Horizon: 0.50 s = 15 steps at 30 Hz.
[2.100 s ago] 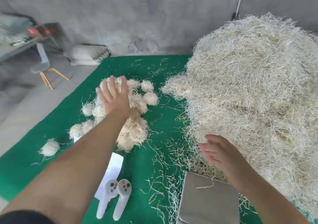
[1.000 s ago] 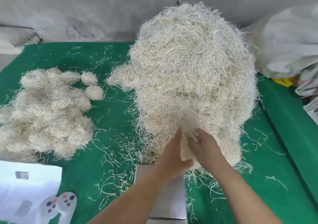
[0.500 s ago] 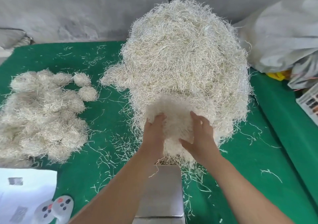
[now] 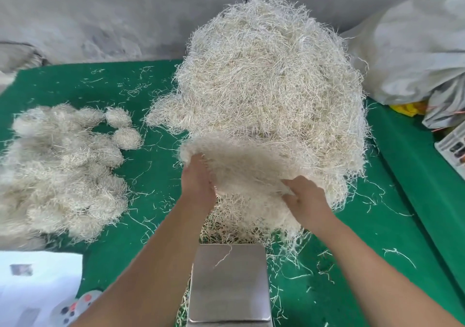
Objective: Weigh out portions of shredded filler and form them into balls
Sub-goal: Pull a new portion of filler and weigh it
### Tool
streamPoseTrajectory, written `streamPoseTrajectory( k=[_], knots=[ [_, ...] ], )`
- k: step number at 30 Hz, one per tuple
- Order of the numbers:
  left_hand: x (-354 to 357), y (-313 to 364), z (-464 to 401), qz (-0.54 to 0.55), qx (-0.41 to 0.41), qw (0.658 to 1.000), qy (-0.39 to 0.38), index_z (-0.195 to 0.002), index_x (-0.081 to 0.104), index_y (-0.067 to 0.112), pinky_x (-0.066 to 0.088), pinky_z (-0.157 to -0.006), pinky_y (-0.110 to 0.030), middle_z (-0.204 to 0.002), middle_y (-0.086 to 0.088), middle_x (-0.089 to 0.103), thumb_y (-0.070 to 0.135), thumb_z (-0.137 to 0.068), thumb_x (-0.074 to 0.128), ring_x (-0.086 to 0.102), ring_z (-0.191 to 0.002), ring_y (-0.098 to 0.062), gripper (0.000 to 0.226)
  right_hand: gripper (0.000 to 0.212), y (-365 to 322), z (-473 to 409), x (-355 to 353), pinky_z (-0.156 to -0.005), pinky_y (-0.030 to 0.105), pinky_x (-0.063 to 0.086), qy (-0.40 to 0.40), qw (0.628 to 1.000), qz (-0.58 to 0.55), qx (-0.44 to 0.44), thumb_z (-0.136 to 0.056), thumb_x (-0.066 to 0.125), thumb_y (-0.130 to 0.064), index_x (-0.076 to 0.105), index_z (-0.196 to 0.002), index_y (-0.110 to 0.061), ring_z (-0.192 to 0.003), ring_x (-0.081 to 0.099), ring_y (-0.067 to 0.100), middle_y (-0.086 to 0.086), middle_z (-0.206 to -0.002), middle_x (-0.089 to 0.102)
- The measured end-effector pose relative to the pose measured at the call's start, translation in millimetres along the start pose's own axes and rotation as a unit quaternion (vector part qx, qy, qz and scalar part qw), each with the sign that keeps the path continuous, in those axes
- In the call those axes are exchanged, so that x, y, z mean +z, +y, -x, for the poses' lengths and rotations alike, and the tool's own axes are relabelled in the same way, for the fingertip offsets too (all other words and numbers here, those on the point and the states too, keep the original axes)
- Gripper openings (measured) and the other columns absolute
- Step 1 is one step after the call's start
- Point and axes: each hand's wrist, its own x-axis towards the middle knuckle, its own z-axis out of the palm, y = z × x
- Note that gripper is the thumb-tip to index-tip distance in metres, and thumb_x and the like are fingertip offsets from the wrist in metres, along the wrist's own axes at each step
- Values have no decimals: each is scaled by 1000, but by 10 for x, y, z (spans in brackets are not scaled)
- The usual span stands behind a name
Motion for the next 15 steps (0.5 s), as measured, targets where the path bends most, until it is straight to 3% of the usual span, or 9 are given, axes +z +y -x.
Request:
streamPoseTrajectory(
  k=[2, 5, 7, 8, 9, 11, 12, 14, 15],
  knots=[
    [-85, 56, -57, 23, -22, 999, 24, -91, 57, 16, 48, -68, -32, -83, 1, 57, 29, -103, 52, 56, -70, -15, 18, 26, 138, -45, -69, -88, 39, 42, 8, 999, -9, 51, -104, 56, -31, 71, -124, -39, -100, 52, 24, -3, -104, 57],
    [-190, 114, -107, 11, -16, 998, 53, -103, 68, 15, 63, -76, -37, -98, -7, 72, 31, -106, 43, 75, -82, -23, 29, 25, 260, -67, -176, -102, 49, 46, 18, 989, -77, 127, -106, 54, -29, 72, -123, -34, -117, 53, 25, 1, -130, 56],
    [-233, 204, -130, 32, -10, 997, 68, -121, 66, 16, 58, -59, -24, -100, -6, 75, 30, -107, 48, 68, -72, -17, 27, 30, 255, -128, -276, -88, 35, 57, 59, 956, -187, 219, -107, 52, -26, 69, -131, -25, -106, 65, 21, 5, -142, 58],
    [-259, 272, -131, 14, 7, 997, 80, -132, 61, 16, 55, -57, -20, -109, -9, 74, 27, -106, 53, 62, -70, -14, 29, 34, 289, -160, -316, -89, 32, 58, 84, 927, -231, 285, -107, 51, -23, 66, -137, -20, -107, 67, 24, 4, -141, 61],
    [-278, 347, -154, 2, 20, 995, 95, -140, 55, 15, 59, -64, -21, -121, -12, 70, 24, -106, 55, 60, -72, -12, 35, 36, 332, -188, -361, -95, 36, 55, 97, 901, -244, 346, -107, 49, -19, 64, -139, -16, -113, 66, 32, 4, -136, 65],
    [-339, 466, -154, 24, 37, 995, 90, -133, 58, 16, 64, -83, -36, -130, -12, 67, 21, -107, 51, 70, -85, -15, 28, 41, 453, -220, -423, -98, 41, 46, 98, 872, -224, 424, -105, 47, -12, 57, -144, -7, -121, 59, 38, 14, -134, 64],
    [-344, 497, -123, 22, 38, 995, 86, -125, 63, 16, 64, -85, -41, -126, -11, 69, 21, -107, 46, 74, -93, -20, 25, 46, 477, -226, -417, -102, 42, 43, 93, 872, -218, 429, -104, 49, -13, 51, -149, -7, -123, 54, 35, 17, -142, 59],
    [-314, 470, -60, 12, 29, 998, 51, -109, 67, 17, 62, -85, -41, -111, -6, 70, 25, -106, 40, 74, -96, -21, 28, 54, 366, -212, -387, -111, 50, 41, 52, 888, -264, 374, -102, 56, -15, 43, -155, -14, -125, 52, 32, 16, -152, 50],
    [-282, 439, -11, 13, 28, 999, 19, -99, 67, 15, 62, -78, -34, -98, -2, 69, 28, -105, 42, 73, -85, -15, 29, 59, 249, -215, -373, -110, 51, 40, 21, 902, -285, 323, -101, 59, -16, 40, -156, -18, -121, 52, 30, 14, -152, 49]
  ],
)
